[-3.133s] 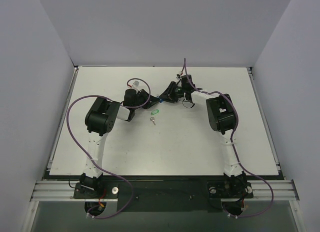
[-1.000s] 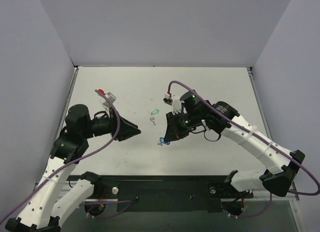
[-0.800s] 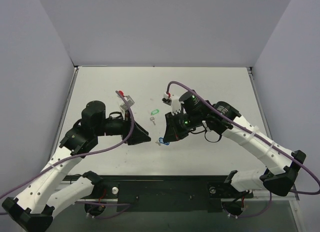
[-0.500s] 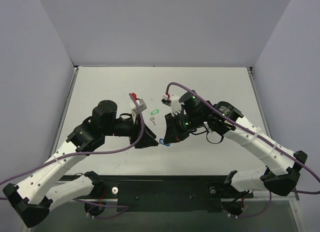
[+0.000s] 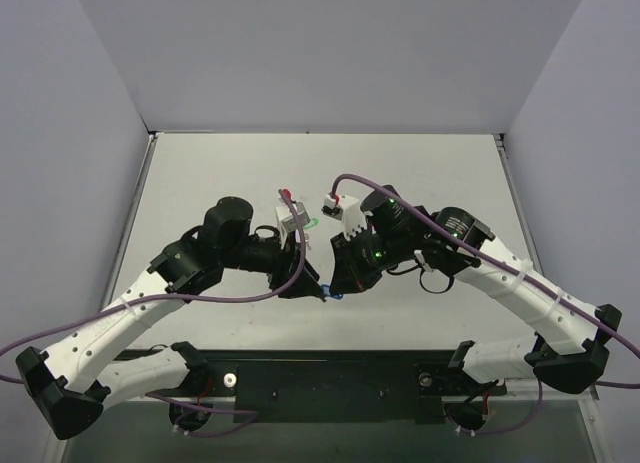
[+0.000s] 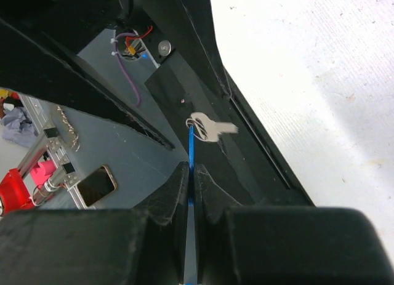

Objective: Remove the keys from the keyring

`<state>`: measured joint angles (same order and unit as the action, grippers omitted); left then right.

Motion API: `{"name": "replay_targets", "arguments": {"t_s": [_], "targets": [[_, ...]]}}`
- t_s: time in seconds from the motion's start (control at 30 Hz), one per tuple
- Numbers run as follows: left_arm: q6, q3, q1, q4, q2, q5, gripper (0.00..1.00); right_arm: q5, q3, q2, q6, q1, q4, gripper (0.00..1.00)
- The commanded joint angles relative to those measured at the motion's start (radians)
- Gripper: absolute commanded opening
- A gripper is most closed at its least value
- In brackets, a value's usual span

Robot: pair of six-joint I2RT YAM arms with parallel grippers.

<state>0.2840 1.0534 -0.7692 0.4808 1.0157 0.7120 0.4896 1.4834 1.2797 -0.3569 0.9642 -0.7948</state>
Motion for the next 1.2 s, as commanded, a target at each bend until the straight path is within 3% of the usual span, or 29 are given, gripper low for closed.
{"name": "replay_targets", "arguments": {"t_s": [0.0, 0.67, 0.8, 0.9, 1.07, 1.17], "targets": [[-0.02, 0.053, -0.028, -0.011, 0.012, 0.014, 0.56, 0.015, 0.043, -0.034, 0.022, 0.014, -0.021, 0.0], [0.004, 0.099, -0.079, -0.051, 0.063, 0.026, 0.42, 0.004, 0.044, -0.037, 0.045, 0.034, -0.04, 0.0], [0.003, 0.114, -0.09, -0.036, 0.072, 0.017, 0.33, 0.001, 0.048, -0.043, 0.045, 0.034, -0.038, 0.0], [0.0, 0.122, -0.1, -0.018, 0.077, 0.015, 0.33, -0.003, 0.051, -0.051, 0.049, 0.034, -0.037, 0.0], [0.001, 0.131, -0.11, 0.002, 0.08, 0.0, 0.46, -0.013, 0.054, -0.059, 0.049, 0.034, -0.038, 0.0], [0.007, 0.132, -0.113, 0.004, 0.084, -0.009, 0.47, -0.013, 0.055, -0.06, 0.047, 0.034, -0.038, 0.0]]}}
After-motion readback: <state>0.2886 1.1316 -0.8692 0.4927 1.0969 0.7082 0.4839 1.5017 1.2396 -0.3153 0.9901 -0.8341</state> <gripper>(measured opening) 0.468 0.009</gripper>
